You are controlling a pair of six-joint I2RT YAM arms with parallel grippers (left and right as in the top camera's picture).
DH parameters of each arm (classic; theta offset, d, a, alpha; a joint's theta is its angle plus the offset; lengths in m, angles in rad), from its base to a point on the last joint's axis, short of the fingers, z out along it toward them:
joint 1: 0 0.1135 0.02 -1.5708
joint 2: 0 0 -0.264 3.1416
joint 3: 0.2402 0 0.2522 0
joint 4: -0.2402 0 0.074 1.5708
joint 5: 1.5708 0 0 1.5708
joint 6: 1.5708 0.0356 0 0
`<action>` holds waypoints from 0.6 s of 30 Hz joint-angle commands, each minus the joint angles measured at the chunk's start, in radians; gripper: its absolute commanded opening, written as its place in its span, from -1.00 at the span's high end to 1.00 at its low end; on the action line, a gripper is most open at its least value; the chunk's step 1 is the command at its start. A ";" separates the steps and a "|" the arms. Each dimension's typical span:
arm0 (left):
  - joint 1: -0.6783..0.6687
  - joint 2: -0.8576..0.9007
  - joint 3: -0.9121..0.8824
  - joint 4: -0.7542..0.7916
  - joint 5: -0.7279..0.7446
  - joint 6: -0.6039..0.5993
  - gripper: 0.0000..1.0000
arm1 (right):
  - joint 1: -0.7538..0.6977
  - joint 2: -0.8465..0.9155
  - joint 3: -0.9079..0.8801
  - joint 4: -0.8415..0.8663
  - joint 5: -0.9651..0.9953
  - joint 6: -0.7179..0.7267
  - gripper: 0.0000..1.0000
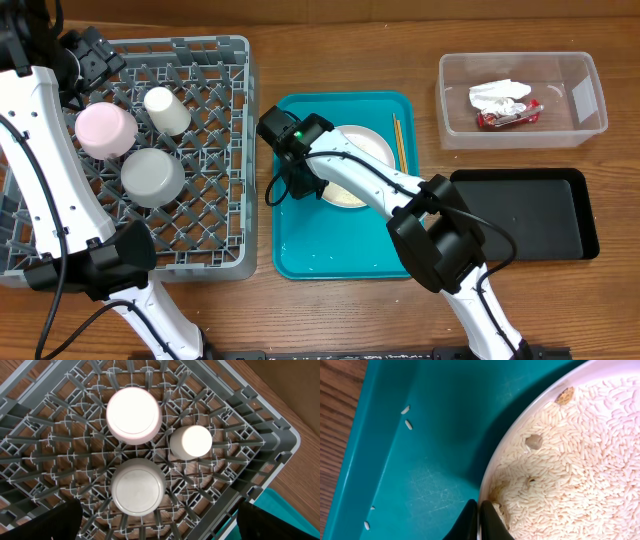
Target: Sort waste into correct bins and load items into the dishwasher
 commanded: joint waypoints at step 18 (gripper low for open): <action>0.003 -0.034 -0.002 -0.002 0.005 -0.021 -1.00 | -0.003 -0.018 0.180 -0.127 0.184 0.135 0.93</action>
